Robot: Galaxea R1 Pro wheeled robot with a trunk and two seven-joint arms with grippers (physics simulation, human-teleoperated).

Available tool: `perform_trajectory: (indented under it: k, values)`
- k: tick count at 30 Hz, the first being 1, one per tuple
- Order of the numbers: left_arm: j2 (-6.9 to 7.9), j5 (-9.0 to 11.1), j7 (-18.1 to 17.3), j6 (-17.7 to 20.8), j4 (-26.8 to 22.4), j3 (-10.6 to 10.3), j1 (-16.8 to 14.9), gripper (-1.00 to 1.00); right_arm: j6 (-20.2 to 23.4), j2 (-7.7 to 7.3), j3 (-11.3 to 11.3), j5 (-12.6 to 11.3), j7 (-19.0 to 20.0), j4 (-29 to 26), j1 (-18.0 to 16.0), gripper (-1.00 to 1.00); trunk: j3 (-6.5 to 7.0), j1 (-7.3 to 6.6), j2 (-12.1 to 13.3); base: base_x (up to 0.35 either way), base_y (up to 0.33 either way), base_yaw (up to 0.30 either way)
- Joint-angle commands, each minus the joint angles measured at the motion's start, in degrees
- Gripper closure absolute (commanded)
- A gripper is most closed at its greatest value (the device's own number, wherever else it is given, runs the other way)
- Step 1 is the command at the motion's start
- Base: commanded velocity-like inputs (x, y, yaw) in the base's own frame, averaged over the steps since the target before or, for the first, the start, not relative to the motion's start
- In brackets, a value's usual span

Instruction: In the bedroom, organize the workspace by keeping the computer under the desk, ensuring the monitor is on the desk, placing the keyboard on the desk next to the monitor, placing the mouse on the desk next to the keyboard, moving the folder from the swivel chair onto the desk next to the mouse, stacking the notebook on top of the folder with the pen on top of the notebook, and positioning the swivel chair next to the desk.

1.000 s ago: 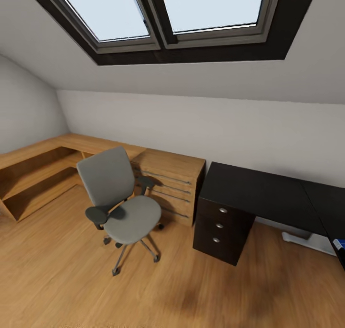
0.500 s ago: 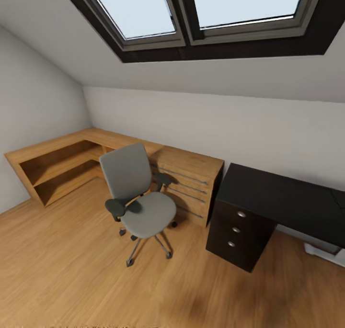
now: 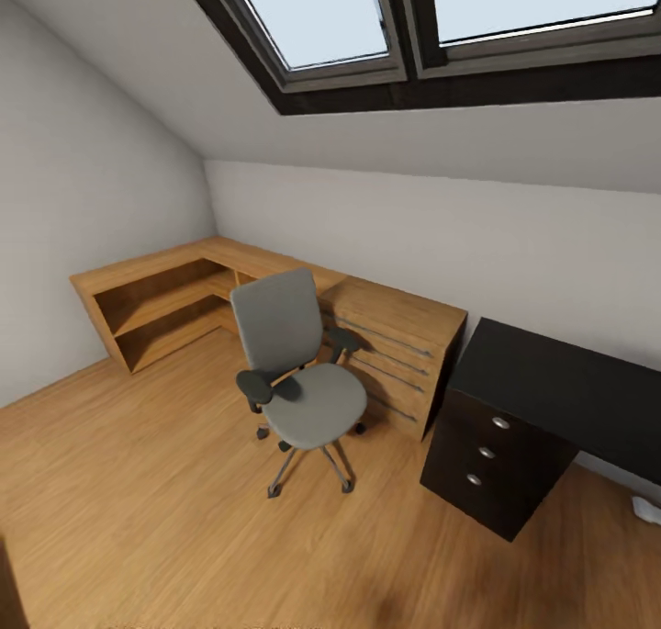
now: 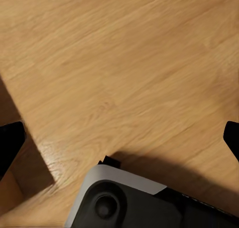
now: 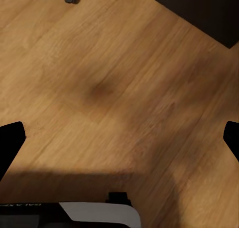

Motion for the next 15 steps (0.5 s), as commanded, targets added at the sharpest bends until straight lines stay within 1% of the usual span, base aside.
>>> perform_trajectory:
  k: [1,9,15]
  values:
    - [-0.02,-0.1,0.2,-0.2,0.0,0.0,-0.1,-1.00,-0.2,0.01,0.1,0.3,-0.6,0.1,-0.1,-1.00,-0.15,0.03,-0.1,0.000,0.000,0.263]
    - [-0.02,-0.1,0.2,-0.2,0.0,0.0,-0.1,-1.00,-0.5,0.16,0.1,0.3,-3.7,0.1,-0.1,-1.00,-0.27,0.03,-0.1,0.000,0.000,0.274]
    - [-0.02,-0.1,0.2,-0.2,0.0,0.0,-0.1,-1.00,-0.6,0.18,0.1,0.3,-4.3,0.1,-0.1,-1.00,-0.28,0.03,-0.1,0.000,0.000,0.279]
